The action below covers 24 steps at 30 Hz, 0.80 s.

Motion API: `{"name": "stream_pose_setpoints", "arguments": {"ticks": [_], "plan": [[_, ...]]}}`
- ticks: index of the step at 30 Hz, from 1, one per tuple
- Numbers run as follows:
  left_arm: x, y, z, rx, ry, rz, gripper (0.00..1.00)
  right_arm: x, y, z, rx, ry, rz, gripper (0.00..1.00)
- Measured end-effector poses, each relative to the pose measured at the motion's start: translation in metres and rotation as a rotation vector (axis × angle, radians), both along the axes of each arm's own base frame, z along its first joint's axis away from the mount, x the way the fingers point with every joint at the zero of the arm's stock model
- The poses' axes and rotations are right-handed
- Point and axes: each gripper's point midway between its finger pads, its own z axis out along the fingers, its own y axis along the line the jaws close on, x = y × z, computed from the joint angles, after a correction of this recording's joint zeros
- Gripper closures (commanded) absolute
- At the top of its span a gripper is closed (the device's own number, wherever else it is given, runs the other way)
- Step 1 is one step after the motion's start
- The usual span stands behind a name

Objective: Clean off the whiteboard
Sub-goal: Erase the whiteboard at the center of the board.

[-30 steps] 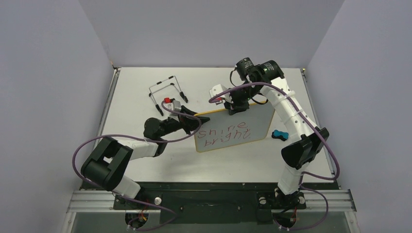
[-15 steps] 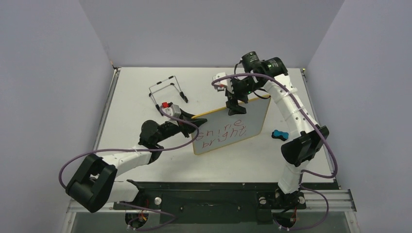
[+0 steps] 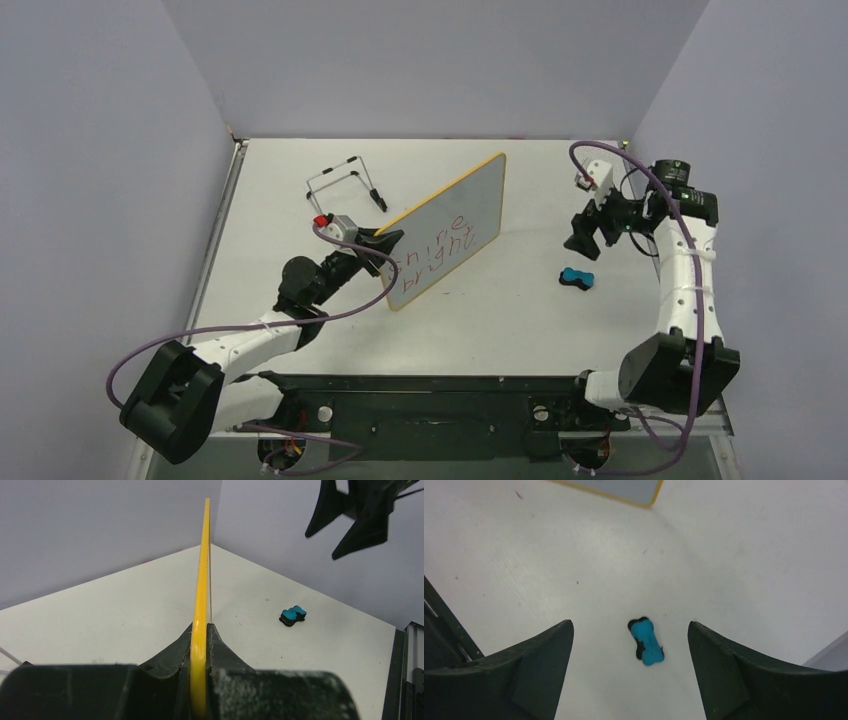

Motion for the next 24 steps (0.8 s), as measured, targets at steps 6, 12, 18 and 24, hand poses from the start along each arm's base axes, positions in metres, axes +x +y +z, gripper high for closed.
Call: {"name": "stream_pose_setpoints", "arguments": {"ticks": [6,12,18,24], "plan": [[0.001,0.003,0.000,-0.004,0.015,0.012,1.00,-0.007,-0.075,-0.136,-0.099,0.338,-0.156,0.35],[0.001,0.005,-0.002,-0.013,0.031,0.015,1.00,-0.015,-0.101,-0.190,-0.274,0.418,-0.187,0.31],[0.000,0.012,-0.008,-0.029,0.060,0.026,1.00,0.009,-0.096,-0.205,-0.429,0.341,-0.179,0.30],[-0.001,0.014,-0.008,-0.035,0.064,0.027,1.00,0.026,-0.095,-0.224,-0.520,0.333,-0.176,0.32]]}}
